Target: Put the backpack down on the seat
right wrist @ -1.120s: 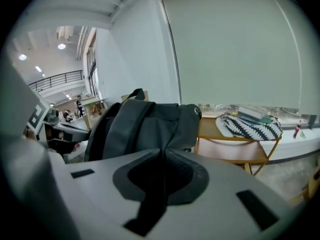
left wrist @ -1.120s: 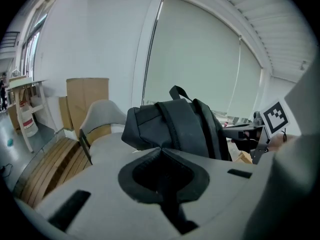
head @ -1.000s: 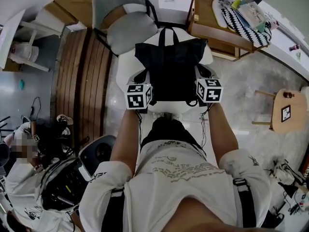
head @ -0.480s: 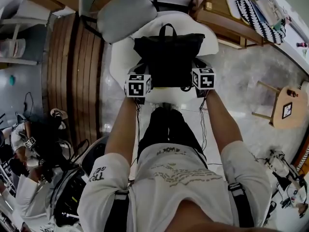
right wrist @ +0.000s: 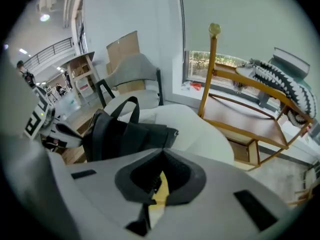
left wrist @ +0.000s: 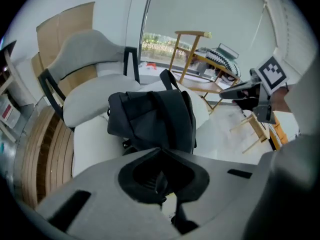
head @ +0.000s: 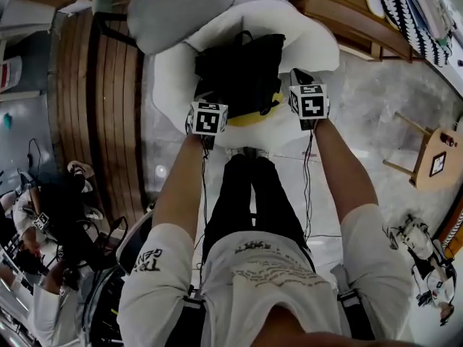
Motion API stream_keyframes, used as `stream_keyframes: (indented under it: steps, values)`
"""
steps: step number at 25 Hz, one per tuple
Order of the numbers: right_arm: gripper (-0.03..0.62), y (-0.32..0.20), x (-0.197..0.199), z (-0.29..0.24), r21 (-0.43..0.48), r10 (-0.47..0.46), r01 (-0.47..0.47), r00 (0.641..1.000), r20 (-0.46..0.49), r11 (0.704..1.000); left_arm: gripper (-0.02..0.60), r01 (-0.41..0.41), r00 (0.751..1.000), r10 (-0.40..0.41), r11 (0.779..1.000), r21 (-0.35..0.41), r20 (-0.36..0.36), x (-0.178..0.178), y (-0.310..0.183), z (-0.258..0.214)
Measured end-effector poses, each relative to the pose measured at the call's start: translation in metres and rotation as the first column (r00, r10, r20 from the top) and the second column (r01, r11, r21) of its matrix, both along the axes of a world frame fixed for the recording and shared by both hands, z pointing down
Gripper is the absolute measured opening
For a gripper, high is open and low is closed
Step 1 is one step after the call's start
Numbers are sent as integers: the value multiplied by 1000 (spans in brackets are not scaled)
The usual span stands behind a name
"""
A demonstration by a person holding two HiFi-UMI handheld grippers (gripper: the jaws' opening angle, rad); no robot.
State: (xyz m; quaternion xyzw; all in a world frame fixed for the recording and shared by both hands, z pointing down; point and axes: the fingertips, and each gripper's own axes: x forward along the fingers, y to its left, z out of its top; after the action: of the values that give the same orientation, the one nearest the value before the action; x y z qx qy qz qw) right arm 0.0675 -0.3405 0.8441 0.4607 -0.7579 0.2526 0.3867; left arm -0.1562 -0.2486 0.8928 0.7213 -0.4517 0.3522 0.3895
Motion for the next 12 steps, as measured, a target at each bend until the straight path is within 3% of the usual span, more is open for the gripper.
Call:
stream_keyframes:
  steps: [3, 8, 12]
  values:
    - [26, 9, 2, 14, -35, -21, 22, 1000, 6, 999, 20, 50, 999, -49, 998, -32, 5, -8, 6, 31]
    - [25, 50, 1, 39, -101, -38, 43, 998, 53, 994, 23, 89, 996, -89, 996, -11, 24, -17, 7, 39]
    - [26, 69, -11, 37, -121, -56, 66, 995, 84, 990, 38, 158, 984, -163, 985, 72, 72, -27, 7, 21]
